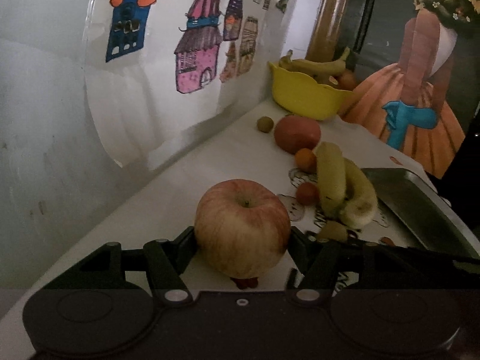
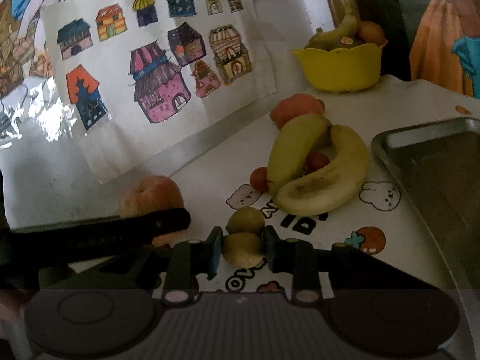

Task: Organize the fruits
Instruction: 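Carry the apple onto the metal tray with the left tool while the right tool places the potato there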

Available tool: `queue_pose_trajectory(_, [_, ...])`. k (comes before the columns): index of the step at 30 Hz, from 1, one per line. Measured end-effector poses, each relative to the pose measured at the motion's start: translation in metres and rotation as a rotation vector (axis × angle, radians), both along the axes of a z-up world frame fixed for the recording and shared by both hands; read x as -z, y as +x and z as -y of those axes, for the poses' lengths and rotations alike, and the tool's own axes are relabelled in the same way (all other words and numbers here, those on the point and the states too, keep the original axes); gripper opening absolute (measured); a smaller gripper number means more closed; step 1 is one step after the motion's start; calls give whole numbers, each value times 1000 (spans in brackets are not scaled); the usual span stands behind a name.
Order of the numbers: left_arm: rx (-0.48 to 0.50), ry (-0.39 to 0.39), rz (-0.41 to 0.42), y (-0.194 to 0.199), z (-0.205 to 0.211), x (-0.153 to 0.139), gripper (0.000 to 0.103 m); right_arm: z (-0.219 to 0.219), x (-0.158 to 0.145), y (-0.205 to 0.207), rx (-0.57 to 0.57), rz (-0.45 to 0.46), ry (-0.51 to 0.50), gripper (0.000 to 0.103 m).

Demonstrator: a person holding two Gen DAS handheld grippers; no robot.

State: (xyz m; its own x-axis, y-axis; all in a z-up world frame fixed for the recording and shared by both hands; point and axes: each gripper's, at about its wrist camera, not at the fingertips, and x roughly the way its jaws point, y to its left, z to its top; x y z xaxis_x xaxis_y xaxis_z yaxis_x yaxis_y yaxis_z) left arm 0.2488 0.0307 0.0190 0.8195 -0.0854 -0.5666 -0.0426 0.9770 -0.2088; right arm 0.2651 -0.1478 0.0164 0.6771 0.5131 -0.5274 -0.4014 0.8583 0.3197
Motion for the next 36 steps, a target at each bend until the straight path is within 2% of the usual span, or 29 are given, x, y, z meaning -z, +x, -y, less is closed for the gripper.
queue_pose_trajectory(10, [4,-4,21,-17,8,-9,66,16,-7,-10,28,32,59,32])
queue_pose_trajectory(21, [24,-9,51,-17,29,-22,66,56,-28,-20,98,85,218,32])
queue_pose_trajectory(25, [61,-31,75,-7,47,-29,66,82,-37,-19,187,126,276,33])
queue_pose_trajectory(28, [103,-53,91,7,66,-33,66,111,-40,-13,294,140,328,33])
queue_pose_trajectory(36, [249,-96,119,68,132,-35,66,175,-30,1,551,137,386,33])
